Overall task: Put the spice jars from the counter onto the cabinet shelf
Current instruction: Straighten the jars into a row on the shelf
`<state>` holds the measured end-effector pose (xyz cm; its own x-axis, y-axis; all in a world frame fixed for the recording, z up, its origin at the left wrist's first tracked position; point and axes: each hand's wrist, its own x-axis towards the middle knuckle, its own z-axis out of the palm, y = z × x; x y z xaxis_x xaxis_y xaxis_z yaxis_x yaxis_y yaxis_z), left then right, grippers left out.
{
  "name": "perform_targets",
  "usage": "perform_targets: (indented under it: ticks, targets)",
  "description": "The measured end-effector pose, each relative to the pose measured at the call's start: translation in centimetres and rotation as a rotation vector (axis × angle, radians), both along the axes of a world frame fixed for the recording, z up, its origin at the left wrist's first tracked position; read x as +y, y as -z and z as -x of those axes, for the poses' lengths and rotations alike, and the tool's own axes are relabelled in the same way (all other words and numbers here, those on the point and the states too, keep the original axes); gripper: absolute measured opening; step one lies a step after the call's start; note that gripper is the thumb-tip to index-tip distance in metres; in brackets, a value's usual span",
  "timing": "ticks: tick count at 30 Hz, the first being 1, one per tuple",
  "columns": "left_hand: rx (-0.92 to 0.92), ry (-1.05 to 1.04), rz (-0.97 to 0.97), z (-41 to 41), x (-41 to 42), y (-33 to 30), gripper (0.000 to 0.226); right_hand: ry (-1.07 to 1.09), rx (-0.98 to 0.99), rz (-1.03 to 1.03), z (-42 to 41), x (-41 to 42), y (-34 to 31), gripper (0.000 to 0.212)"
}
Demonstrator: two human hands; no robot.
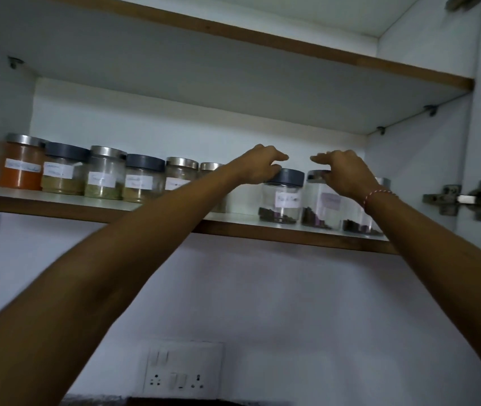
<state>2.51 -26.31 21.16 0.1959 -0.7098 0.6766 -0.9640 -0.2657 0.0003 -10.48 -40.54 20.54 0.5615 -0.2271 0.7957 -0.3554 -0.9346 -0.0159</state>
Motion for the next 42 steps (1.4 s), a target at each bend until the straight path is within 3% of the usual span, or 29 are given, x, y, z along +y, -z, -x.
perform_targets:
  ticks: [8, 12, 21, 42]
  targets:
    - [-0.101, -0.052, 0.078, 2.7, -2.8, -0.5, 0.029, -0.014, -0.041, 0.056, 2.6, -2.3, 0.9, 0.029]
    - [-0.107, -0.114, 0.088, 2.3, -3.1, -0.8, 0.027, 0.01, -0.051, 0.05, 2.3, -2.4, 0.7, 0.032]
    - [-0.024, -0.166, 0.158, -2.1, -2.7, -0.1, 0.024, -0.085, -0.032, -0.041, -1.6, -2.9, 0.8, 0.032]
    - [0.085, -0.286, 0.191, -7.3, -3.3, -0.5, 0.018, -0.023, 0.291, -0.018, -8.1, -2.5, -0.5, 0.034]
